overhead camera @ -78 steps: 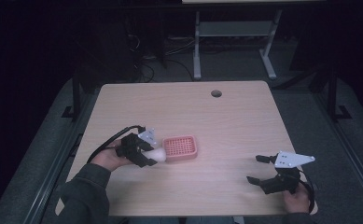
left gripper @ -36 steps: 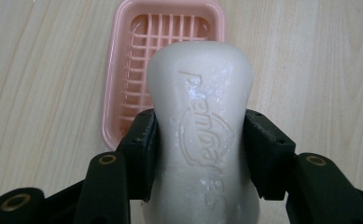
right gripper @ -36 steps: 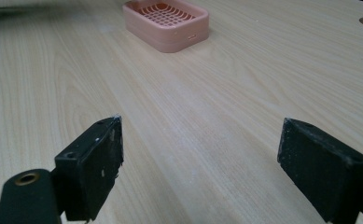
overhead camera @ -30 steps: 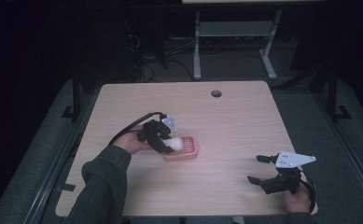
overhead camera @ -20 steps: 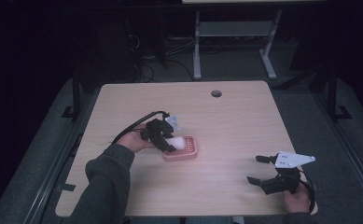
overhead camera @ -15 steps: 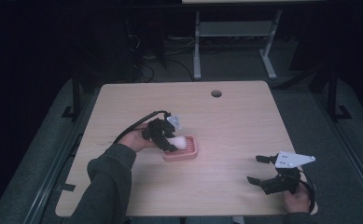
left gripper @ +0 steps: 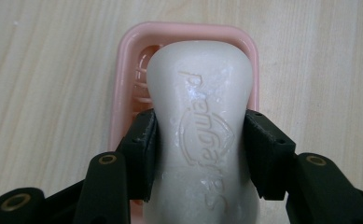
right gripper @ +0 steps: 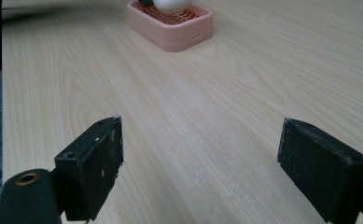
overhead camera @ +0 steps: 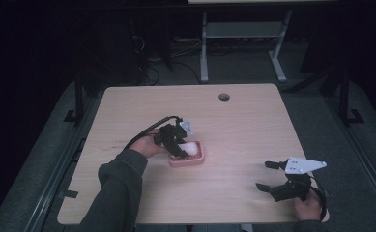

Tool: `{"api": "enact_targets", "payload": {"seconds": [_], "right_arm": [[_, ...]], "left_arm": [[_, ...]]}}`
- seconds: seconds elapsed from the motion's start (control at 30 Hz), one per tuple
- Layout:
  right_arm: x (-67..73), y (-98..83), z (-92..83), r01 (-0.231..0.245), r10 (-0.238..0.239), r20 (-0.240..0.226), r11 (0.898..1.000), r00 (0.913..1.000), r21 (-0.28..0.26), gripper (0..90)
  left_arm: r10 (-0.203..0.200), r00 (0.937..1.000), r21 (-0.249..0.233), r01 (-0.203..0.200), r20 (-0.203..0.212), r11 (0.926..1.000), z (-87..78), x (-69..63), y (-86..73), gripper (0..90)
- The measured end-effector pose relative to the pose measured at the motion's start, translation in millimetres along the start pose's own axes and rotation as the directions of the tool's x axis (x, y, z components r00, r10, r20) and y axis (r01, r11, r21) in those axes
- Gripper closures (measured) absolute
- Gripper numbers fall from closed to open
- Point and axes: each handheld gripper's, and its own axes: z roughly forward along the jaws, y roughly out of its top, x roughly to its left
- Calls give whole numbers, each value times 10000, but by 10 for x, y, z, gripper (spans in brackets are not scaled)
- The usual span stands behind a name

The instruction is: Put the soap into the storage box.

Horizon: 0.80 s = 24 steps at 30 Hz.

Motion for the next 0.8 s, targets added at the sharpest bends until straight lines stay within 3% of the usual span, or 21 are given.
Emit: {"api": "enact_targets", "payload": {"seconds": [0.23, 0.8], "right_arm": [[1, 1, -3, 16, -16, 2, 10000, 10000, 26, 135], [-5, 1, 0, 1, -1, -8, 10000, 10000, -15, 135]], "left_arm": [[-84, 9999, -102, 84, 61, 9999, 47, 16, 14, 492], [-62, 10000, 273, 63, -45, 9996, 140, 27, 62, 491]]}}
